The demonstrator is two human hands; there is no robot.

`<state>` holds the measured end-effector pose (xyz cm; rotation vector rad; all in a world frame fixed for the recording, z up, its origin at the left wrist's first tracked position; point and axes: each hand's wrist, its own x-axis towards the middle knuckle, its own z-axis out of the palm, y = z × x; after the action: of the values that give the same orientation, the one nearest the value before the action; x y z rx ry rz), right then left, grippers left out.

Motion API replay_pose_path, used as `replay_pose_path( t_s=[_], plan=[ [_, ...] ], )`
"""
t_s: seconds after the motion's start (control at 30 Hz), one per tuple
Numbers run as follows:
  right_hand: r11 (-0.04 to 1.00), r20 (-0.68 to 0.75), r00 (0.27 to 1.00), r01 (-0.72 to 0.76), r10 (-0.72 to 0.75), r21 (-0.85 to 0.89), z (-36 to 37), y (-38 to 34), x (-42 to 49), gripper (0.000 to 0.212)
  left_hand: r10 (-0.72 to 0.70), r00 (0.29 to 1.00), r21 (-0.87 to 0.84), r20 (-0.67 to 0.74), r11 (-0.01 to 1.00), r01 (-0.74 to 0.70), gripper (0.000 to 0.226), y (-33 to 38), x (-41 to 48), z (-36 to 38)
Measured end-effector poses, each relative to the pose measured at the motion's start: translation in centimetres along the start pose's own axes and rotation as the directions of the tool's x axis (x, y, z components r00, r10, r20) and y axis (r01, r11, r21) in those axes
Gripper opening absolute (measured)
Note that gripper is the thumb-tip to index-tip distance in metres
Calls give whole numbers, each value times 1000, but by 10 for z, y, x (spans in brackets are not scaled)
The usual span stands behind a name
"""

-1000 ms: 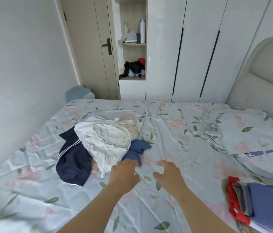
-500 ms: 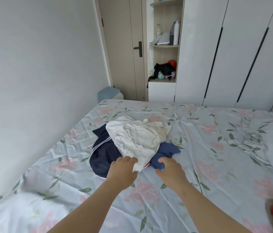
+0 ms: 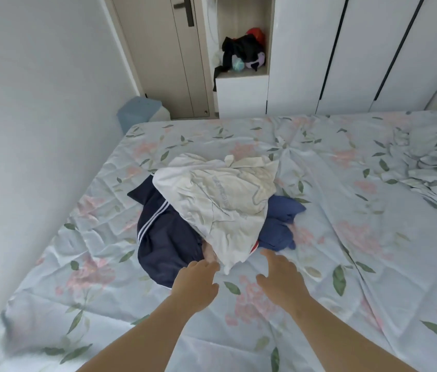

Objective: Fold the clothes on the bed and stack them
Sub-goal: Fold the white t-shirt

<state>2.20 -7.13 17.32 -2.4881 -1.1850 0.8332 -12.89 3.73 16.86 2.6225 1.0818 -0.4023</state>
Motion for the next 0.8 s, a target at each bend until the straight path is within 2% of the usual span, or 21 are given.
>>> replay_pose_path(
  t_s=[0.17, 0.33, 0.43, 0.5, 0.63, 0.7, 0.8],
  plan=[
    [994, 56, 993, -105, 107, -38, 30, -8, 51, 50, 41, 988, 8, 150, 999, -43, 41, -43, 64, 40],
    [982, 65, 983, -168, 174, -86, 47, -2, 97, 47, 51, 987, -87, 152, 995, -38, 39, -56, 134, 65],
    [977, 76, 979, -179, 188, -112, 58, 3, 118, 46, -16, 992, -232, 129, 972, 46, 43, -64, 179, 83],
    [974, 76, 979, -178, 190, -138, 63, 9, 131, 45, -114, 988, -334, 106, 932, 144, 45, -68, 208, 90],
    [967, 91, 977, -173, 192, -187, 73, 20, 151, 44, -281, 957, -394, 80, 873, 289, 41, -72, 253, 100],
    [976, 105, 979, -159, 176, -151, 81, 24, 160, 45, -310, 943, -449, 117, 831, 329, 46, -73, 268, 106],
    [985, 119, 981, -144, 155, -95, 90, 28, 164, 46, -279, 947, -524, 161, 789, 322, 61, -76, 277, 112]
  ],
)
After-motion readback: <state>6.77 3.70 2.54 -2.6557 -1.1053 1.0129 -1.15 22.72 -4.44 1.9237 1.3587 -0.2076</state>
